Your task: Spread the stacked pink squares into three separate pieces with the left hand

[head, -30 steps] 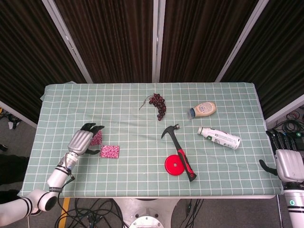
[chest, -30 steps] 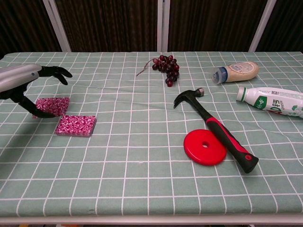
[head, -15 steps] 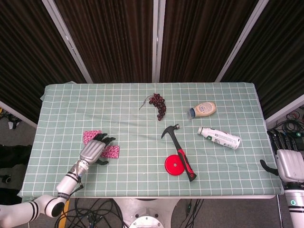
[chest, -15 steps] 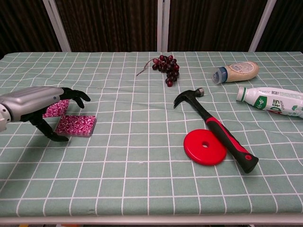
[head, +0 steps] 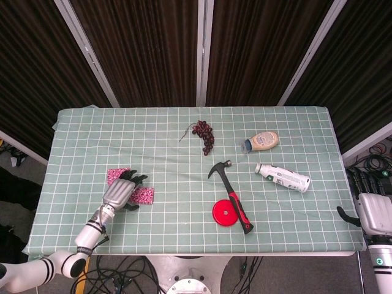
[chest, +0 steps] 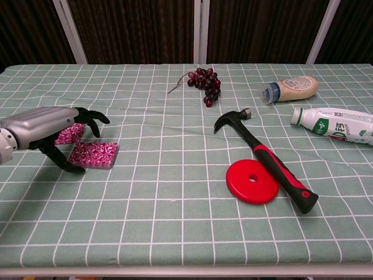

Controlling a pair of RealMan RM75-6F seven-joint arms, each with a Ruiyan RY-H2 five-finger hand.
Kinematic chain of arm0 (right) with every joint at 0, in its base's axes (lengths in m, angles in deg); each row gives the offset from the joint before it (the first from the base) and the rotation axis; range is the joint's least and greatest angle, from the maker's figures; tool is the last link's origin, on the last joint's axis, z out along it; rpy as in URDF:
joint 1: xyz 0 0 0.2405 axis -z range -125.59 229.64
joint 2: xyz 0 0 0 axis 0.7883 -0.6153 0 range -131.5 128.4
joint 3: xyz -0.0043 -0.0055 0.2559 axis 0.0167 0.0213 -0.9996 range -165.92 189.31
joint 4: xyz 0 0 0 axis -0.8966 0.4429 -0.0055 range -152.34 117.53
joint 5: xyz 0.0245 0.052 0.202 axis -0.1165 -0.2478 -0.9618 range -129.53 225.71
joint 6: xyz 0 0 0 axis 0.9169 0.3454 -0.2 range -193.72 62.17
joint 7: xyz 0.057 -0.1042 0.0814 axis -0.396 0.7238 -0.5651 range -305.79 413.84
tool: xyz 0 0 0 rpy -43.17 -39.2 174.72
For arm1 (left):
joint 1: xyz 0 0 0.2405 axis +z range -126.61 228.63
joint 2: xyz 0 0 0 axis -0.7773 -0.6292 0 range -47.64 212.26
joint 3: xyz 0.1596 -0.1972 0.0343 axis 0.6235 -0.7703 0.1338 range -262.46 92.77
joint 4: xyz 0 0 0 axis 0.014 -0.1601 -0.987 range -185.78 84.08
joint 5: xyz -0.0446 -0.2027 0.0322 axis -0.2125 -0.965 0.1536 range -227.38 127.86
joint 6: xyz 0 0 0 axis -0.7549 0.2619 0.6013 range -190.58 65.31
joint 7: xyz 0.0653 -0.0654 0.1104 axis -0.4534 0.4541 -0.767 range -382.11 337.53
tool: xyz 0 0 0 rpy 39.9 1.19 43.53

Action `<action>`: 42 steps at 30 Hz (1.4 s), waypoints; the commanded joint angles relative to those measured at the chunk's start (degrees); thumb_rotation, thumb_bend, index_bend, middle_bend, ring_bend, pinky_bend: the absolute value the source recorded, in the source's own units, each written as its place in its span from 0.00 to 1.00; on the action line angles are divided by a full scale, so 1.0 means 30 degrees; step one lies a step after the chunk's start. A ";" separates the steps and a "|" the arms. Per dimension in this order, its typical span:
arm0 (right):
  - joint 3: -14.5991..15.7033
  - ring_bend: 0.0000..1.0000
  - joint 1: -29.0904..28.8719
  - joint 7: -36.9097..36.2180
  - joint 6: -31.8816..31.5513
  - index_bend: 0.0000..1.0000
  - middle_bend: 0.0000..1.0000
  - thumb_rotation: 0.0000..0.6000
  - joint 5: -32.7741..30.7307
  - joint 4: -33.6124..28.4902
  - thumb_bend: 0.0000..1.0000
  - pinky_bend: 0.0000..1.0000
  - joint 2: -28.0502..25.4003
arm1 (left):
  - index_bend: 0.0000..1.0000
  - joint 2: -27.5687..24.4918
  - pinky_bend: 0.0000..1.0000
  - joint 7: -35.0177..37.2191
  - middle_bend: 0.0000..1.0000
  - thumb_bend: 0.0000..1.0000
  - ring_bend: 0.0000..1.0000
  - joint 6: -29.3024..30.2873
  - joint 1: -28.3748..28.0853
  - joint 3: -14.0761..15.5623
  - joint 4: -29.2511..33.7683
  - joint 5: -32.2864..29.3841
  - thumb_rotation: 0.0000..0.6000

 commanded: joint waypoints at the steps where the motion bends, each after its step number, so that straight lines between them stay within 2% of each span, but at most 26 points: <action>1: -0.0011 0.00 0.0009 0.0056 -0.0017 0.00 0.00 1.00 -0.0029 -0.0043 0.16 0.00 -0.0024 | 0.15 0.0073 0.10 -0.0019 0.30 0.14 0.06 -0.0027 0.0012 0.0015 -0.0137 -0.0031 1.00; 29: -0.0016 0.00 -0.0002 0.0133 0.0074 0.00 0.00 1.00 -0.0144 0.0062 0.17 0.00 0.0085 | 0.18 0.0281 0.10 0.0348 0.37 0.18 0.07 -0.0048 -0.0060 -0.0155 -0.0197 0.0005 1.00; 42: -0.0049 0.00 -0.0021 0.0100 0.0163 0.00 0.00 1.00 -0.0251 0.0136 0.16 0.00 0.0100 | 0.26 0.0376 0.10 0.0853 0.40 0.24 0.09 0.0188 0.0021 -0.0172 -0.0354 0.0227 1.00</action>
